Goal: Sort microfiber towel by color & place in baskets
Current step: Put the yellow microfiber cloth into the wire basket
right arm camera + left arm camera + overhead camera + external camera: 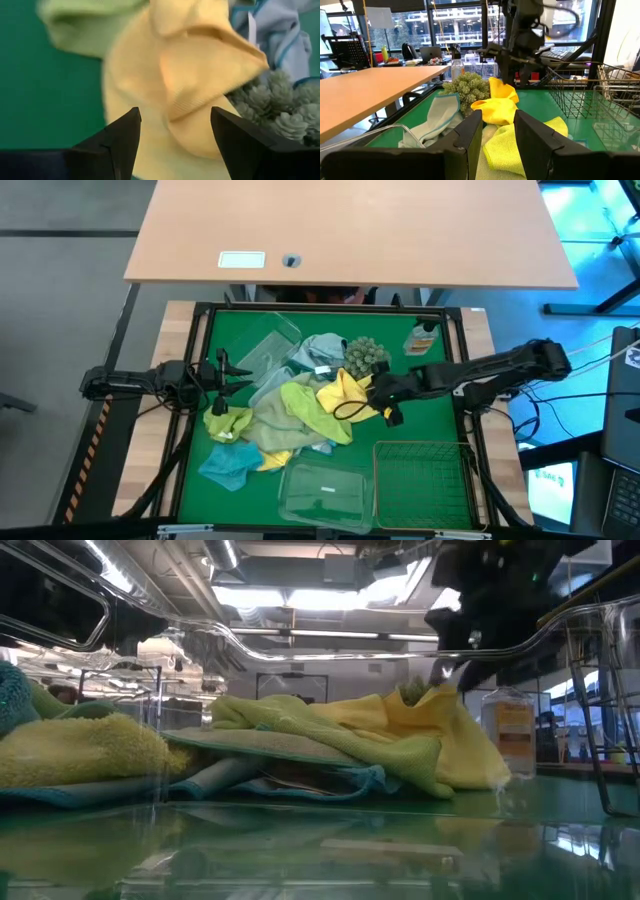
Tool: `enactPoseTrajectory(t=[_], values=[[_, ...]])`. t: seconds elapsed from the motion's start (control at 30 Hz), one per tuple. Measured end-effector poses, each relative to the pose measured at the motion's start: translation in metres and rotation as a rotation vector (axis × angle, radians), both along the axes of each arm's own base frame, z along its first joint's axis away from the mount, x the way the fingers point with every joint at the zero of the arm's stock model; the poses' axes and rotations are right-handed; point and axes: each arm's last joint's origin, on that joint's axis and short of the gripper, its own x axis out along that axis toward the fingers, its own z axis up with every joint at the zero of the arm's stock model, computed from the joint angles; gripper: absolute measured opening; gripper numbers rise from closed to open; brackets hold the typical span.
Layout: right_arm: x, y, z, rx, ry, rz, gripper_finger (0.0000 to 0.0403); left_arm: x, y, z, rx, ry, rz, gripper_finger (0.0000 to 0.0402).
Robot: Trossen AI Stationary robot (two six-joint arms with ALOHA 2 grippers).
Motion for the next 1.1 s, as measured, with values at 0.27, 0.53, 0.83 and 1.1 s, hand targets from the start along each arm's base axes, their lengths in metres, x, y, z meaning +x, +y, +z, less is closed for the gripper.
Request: enactPoseTrajectory(t=[0.27,0.53,0.83,1.1], values=[[0.010,-0.001,-0.026,-0.129,0.123,0.061,0.0215,0.000,0.000,0.000,0.000,0.000,0.000,0.0109],[0.012,-0.001,-0.022,-0.161,0.121,0.079,0.0025,0.000,0.000,0.000,0.000,0.000,0.000,0.0109],[0.026,0.001,0.049,-0.153,0.099,0.071,0.0006,0.000,0.000,0.000,0.000,0.000,0.000,0.0109],[0.014,0.000,0.150,-0.103,0.028,0.027,0.0003,0.000,0.000,0.000,-0.001,0.000,0.000,0.0109]])
